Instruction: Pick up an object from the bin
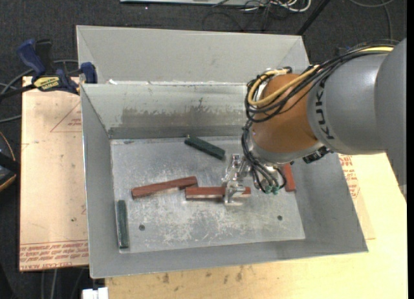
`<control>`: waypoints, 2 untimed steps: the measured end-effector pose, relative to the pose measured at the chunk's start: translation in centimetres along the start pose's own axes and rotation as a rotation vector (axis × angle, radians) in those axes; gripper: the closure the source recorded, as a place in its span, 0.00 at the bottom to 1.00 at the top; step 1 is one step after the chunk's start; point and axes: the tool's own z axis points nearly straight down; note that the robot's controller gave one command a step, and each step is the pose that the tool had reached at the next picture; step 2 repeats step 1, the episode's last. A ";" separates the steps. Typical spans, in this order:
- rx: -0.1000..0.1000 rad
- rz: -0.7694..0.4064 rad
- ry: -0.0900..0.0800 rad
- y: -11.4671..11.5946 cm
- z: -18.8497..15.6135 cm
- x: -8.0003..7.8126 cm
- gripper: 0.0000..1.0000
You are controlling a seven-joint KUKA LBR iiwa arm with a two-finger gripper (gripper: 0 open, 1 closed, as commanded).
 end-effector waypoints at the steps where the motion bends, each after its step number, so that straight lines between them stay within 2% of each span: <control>1: 0.001 0.000 0.007 0.0 -1.3 0.1 1.00; 2: 0.001 0.000 0.007 0.0 -1.3 0.1 1.00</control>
Offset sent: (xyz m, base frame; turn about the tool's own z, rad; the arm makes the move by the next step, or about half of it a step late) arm 0.0000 0.0000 0.0199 0.0000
